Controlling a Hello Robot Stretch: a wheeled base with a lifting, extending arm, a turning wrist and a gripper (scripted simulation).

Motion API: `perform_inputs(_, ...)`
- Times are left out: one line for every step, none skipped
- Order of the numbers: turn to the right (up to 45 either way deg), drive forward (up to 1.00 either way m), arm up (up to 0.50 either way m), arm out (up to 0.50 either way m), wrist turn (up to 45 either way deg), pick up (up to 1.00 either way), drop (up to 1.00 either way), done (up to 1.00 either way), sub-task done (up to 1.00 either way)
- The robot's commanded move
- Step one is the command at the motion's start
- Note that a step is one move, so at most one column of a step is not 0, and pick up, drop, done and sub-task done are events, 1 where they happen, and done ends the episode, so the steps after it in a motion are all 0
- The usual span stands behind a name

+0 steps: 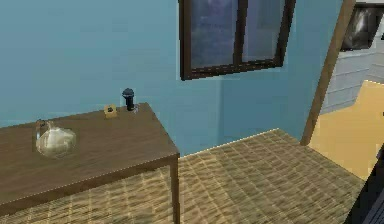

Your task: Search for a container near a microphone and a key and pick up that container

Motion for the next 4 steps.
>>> perform_inputs(-9.0, 0.0, 0.0, 0.0, 0.0, 0.0, 0.0, 0.0, 0.0)
perform_inputs(0.0, 0.05, 0.0, 0.0, 0.0, 0.0, 0.0, 0.0, 0.0)
perform_inputs(33.0, 0.0, 0.0, 0.0, 0.0, 0.0, 0.0, 0.0, 0.0)
perform_inputs(0.0, 1.0, 0.0, 0.0, 0.0, 0.0, 0.0, 0.0, 0.0)
